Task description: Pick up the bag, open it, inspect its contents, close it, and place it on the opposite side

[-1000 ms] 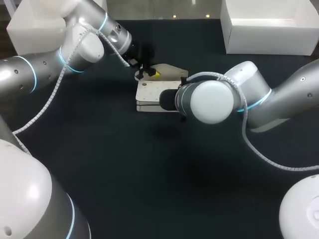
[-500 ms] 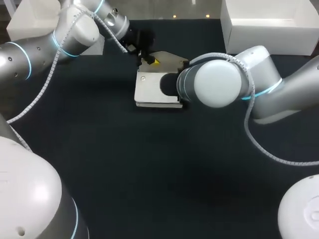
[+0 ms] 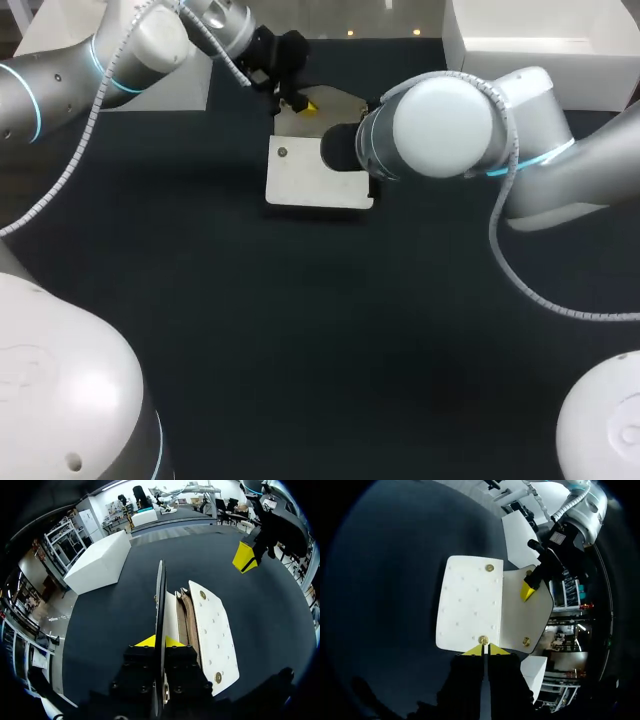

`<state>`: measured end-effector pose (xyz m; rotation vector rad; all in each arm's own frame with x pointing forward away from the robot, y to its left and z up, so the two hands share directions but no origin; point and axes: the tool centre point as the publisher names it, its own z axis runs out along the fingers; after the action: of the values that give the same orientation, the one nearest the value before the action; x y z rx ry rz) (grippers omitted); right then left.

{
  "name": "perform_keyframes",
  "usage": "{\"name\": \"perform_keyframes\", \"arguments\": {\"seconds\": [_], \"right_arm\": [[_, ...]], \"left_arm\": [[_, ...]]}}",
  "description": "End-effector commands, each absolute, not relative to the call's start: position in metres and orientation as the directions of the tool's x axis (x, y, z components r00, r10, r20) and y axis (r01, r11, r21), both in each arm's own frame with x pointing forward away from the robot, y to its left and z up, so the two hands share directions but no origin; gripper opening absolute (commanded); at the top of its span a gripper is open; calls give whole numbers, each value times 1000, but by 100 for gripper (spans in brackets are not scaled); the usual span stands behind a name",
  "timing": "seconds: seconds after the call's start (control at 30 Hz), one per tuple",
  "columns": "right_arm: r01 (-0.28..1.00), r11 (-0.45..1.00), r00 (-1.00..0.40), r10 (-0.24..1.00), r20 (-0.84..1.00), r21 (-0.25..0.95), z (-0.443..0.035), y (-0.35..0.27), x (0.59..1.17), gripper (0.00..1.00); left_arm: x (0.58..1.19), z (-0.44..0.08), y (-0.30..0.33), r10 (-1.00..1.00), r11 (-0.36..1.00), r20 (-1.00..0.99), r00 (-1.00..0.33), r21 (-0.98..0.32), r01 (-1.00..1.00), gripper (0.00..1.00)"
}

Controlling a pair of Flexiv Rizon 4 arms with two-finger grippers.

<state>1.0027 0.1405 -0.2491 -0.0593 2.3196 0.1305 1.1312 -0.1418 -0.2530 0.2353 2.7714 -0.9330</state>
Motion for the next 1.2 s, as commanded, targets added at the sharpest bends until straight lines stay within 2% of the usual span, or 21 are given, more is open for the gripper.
{"name": "perform_keyframes", "arguments": {"seconds": [0.03,0.2,0.57,0.9,1.2], "right_arm": [[-70,996,-712,-9,-702,59,-239,143,1009,0],[-53,995,-770,11,-638,81,-231,143,1020,0],[-53,995,-770,11,-638,81,-231,143,1020,0],[-59,994,-777,12,-630,92,-231,152,1047,0],[-69,993,-778,5,-628,92,-238,156,1068,0]], "left_arm": [[1119,-243,-140,54,796,-257,-965,-573,197,0],[1119,-239,-134,20,800,-247,-969,-577,164,0],[1119,-239,-134,20,800,-247,-969,-577,164,0],[1120,-230,-135,16,776,-130,-991,-624,95,0],[1114,-227,-134,23,764,-103,-994,-640,84,0]]}}
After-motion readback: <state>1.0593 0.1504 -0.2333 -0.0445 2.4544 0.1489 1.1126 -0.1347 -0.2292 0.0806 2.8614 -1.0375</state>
